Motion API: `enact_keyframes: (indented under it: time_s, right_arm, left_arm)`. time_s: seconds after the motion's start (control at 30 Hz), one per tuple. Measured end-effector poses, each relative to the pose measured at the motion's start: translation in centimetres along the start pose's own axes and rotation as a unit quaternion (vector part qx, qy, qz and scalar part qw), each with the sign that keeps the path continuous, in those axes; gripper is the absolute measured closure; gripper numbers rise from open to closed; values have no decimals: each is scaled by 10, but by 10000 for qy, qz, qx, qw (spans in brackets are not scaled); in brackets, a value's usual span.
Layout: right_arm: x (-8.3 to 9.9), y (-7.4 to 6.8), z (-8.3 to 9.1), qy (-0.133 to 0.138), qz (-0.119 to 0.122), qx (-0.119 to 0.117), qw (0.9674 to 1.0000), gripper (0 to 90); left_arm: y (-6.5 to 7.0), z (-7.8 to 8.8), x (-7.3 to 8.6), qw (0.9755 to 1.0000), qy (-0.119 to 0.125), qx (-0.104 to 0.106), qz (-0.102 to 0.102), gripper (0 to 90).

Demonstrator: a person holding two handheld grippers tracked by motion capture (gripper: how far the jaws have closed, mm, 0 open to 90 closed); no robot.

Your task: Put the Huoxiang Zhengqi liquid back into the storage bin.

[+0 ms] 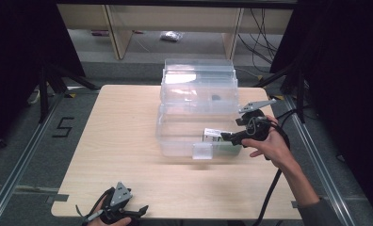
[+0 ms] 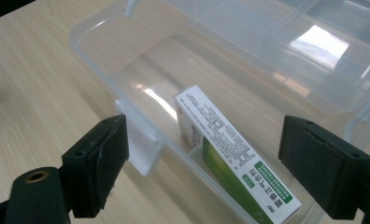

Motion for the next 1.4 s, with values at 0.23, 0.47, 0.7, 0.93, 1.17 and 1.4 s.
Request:
enact_keyframes:
  time_s: [0.23, 0.47, 0.7, 0.93, 1.17, 1.4]
  right_arm:
    - [6, -7, 0, 98, -120, 41, 9999, 167]
    - [12, -13, 0, 225, -63, 48, 9997, 165]
    - [21, -20, 3, 233, 42, 98, 9997, 164]
    - [32, -25, 0, 357, -29, 20, 9994, 163]
    - [41, -34, -1, 440, -80, -29, 9990, 165]
    - [48, -42, -2, 513, 24, -69, 9987, 165]
  left_arm:
    - [-1, 0, 0, 10000, -33, -26, -52, 153]
    - [-1, 1, 0, 9999, -78, -13, -99, 153]
    - [-1, 0, 0, 10000, -39, -9, -57, 153]
    - [-2, 1, 0, 9999, -103, -8, -136, 153]
    - [-1, 1, 0, 9999, -102, -20, -101, 153]
    - [-2, 1, 0, 9999, -100, -24, -116, 153]
Point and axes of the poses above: each handheld gripper's, and its own axes: z roughly backward along the jaws, x roughly out of its underside, y roughly to its right, the point moved 2 cm from there along -z, roughly forward along the jaws, and after that the axes turned 14 degrees about y, right-handed, at the moved point
